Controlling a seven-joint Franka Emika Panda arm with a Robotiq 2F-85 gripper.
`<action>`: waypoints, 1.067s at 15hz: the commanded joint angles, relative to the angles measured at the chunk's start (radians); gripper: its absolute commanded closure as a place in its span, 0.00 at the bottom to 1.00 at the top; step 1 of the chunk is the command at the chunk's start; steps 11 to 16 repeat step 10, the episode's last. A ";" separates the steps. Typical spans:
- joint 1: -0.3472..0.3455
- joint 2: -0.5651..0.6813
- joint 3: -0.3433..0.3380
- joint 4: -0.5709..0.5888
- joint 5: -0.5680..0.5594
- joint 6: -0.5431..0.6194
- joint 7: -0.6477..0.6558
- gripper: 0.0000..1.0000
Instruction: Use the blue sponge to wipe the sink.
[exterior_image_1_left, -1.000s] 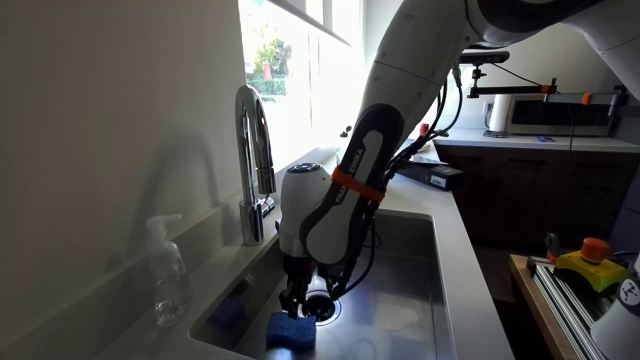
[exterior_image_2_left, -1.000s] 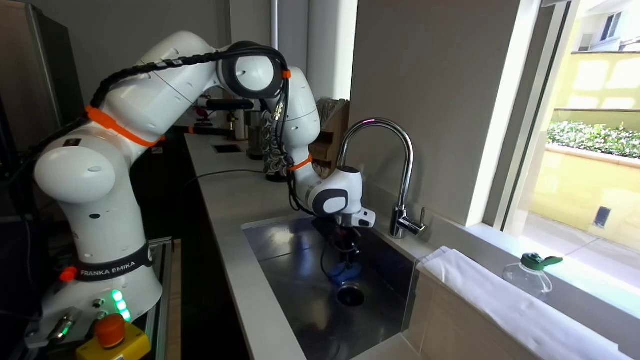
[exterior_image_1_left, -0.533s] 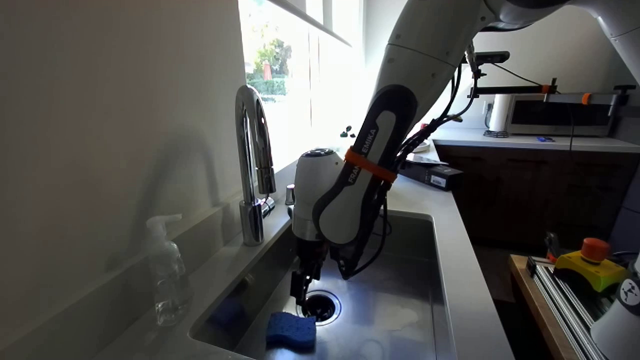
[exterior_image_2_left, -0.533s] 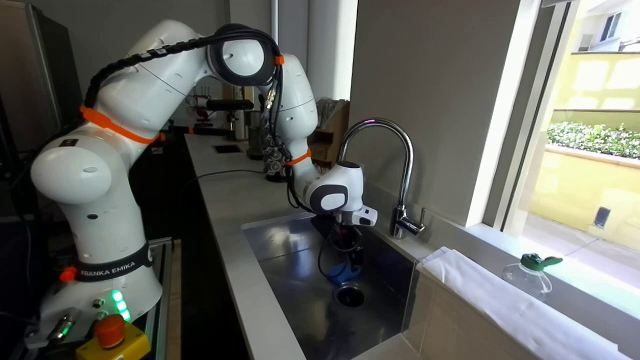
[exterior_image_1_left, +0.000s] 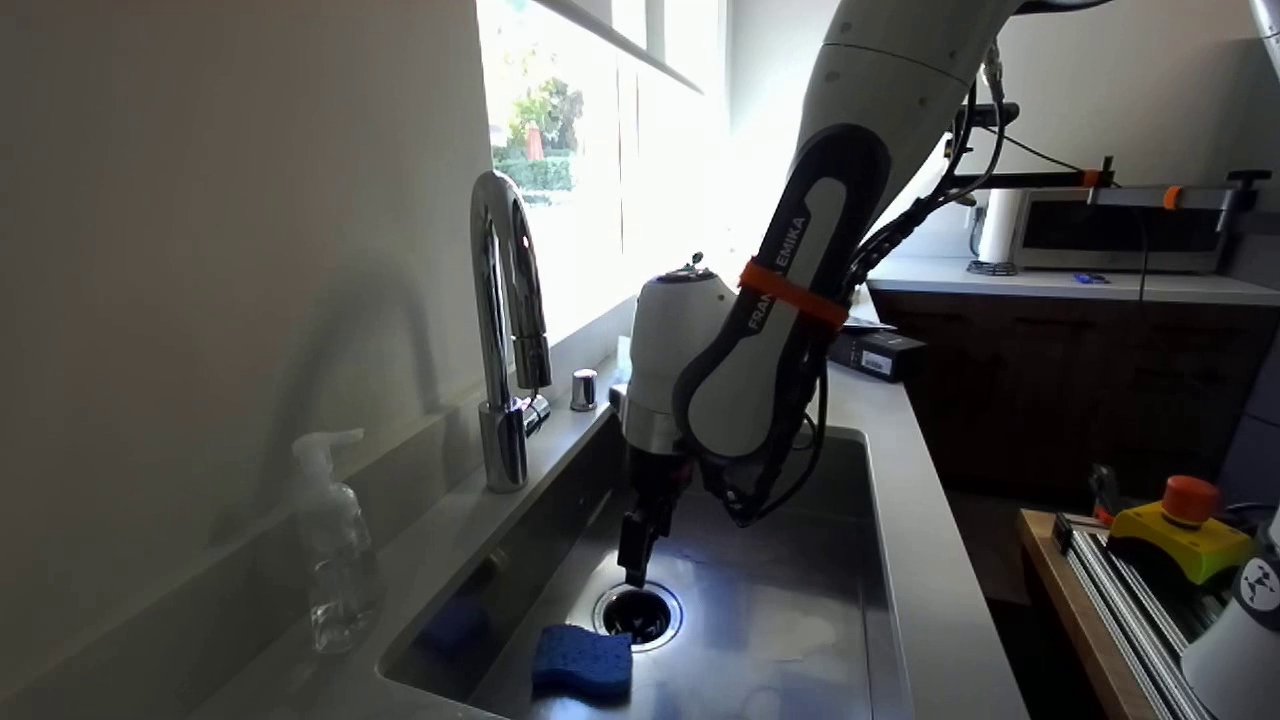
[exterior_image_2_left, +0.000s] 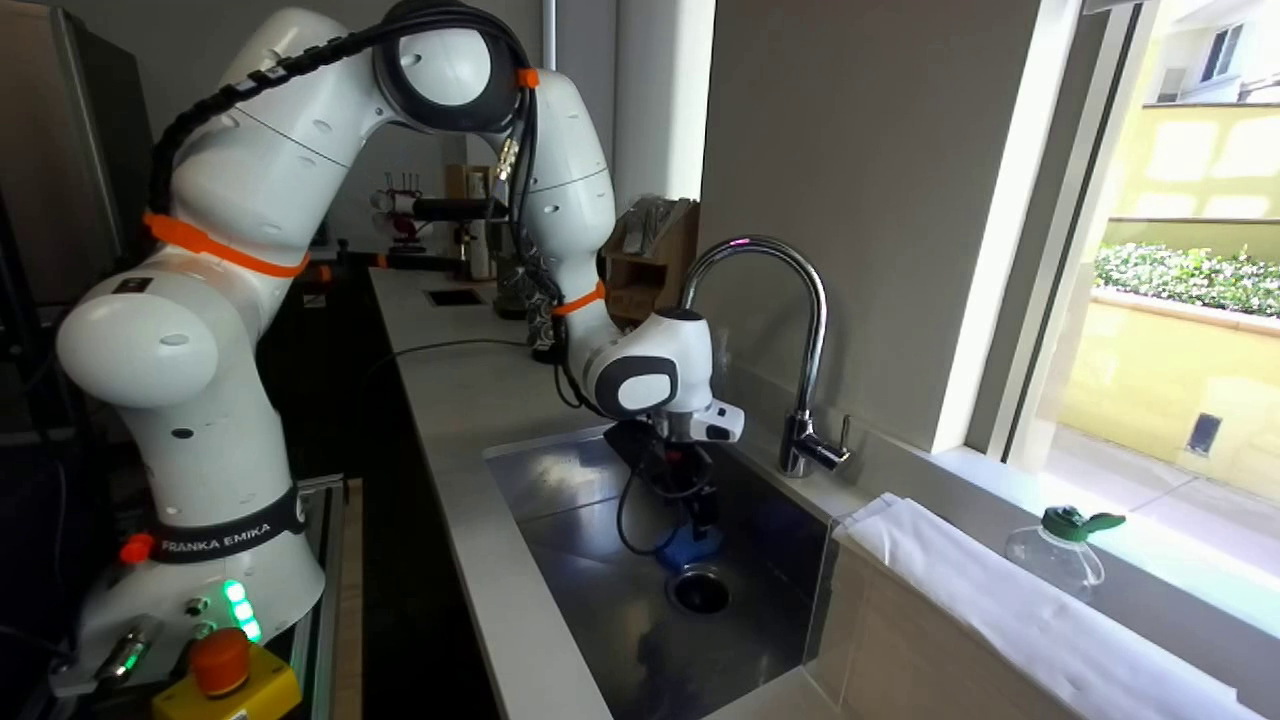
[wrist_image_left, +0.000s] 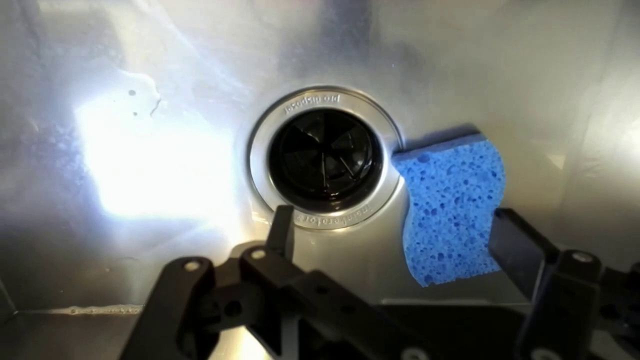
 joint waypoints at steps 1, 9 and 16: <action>-0.007 -0.088 0.004 -0.118 -0.014 0.064 -0.030 0.00; -0.001 -0.129 0.004 -0.168 -0.012 0.106 -0.050 0.00; -0.001 -0.140 0.004 -0.180 -0.013 0.111 -0.052 0.00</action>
